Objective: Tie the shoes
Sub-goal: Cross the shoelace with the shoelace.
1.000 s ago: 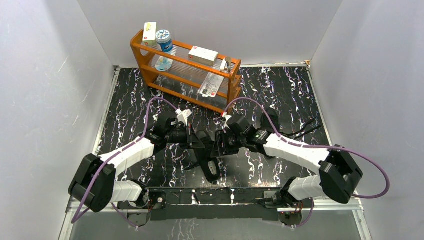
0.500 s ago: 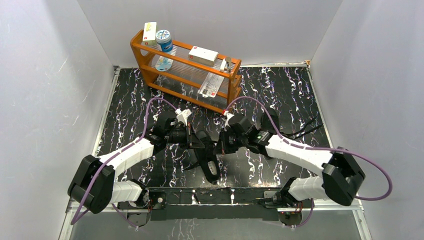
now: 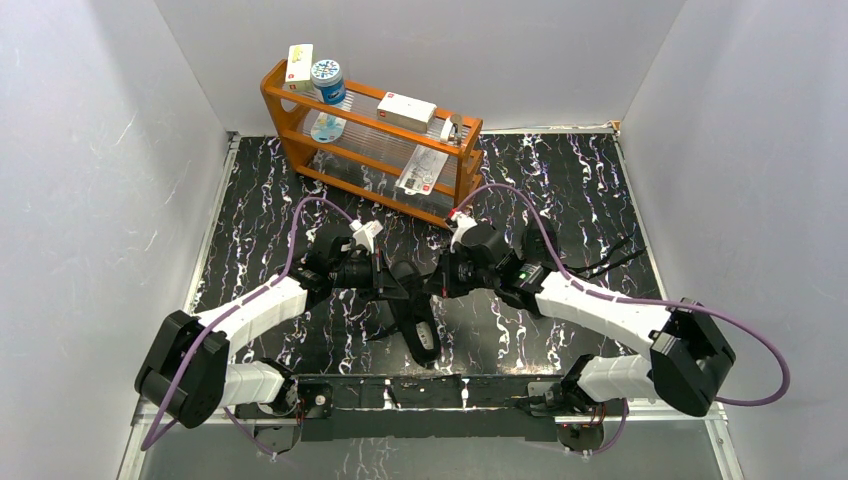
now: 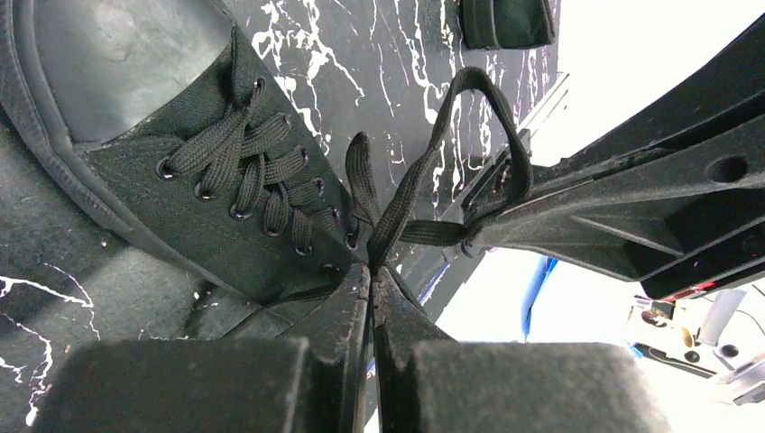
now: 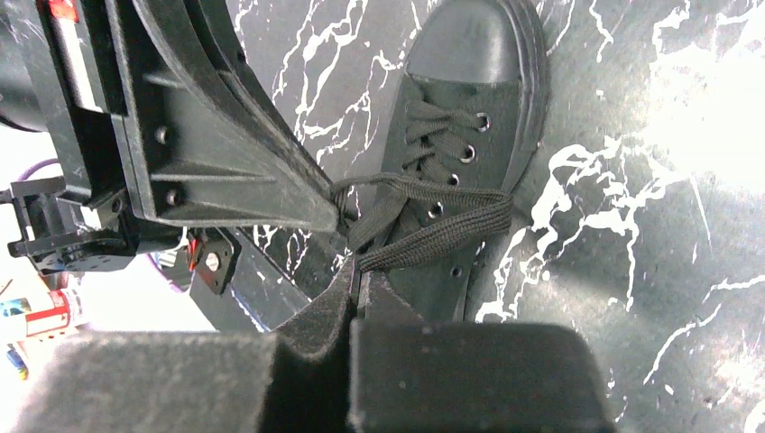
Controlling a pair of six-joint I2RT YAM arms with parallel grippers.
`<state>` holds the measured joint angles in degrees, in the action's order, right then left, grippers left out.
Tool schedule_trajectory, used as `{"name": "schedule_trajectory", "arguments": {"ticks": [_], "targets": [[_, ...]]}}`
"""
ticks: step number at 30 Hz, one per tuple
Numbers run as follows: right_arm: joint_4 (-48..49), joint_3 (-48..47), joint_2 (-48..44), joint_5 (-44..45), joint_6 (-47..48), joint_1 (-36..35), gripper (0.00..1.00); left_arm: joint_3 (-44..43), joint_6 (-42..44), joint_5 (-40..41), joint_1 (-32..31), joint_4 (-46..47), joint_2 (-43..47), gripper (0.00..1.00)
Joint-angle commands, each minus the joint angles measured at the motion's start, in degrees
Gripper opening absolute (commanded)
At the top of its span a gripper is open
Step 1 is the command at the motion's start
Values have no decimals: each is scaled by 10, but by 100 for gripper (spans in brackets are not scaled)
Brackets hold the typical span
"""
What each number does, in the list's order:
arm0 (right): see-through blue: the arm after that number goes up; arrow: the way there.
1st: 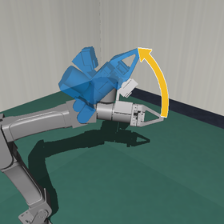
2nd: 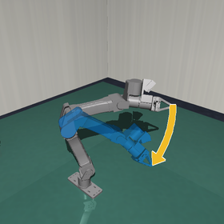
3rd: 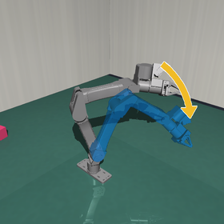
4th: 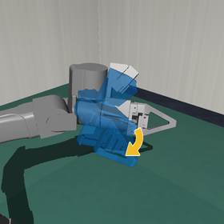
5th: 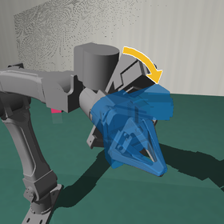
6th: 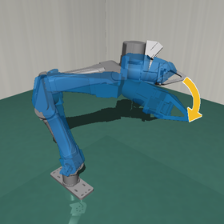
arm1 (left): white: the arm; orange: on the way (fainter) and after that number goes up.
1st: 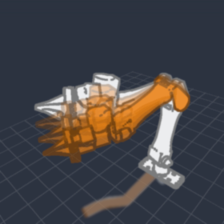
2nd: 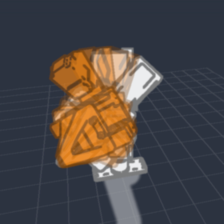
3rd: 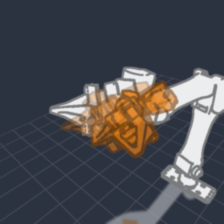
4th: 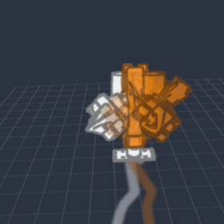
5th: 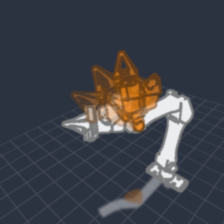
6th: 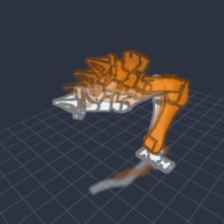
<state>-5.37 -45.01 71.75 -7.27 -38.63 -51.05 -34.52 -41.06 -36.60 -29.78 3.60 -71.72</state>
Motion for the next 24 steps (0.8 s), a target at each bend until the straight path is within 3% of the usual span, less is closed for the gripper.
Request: {"name": "schedule_trajectory", "arguments": {"ticks": [1,10,24], "targets": [[90,0,13,19,40,2,0,-9,7,-15,2,-18,18,0],[16,-30,31,61,131,-1,0,-12,4,-17,2,-16,15,0],[101,10,34,115,185,-49,0,-12,-15,-43,2,-3,0,0]]}}
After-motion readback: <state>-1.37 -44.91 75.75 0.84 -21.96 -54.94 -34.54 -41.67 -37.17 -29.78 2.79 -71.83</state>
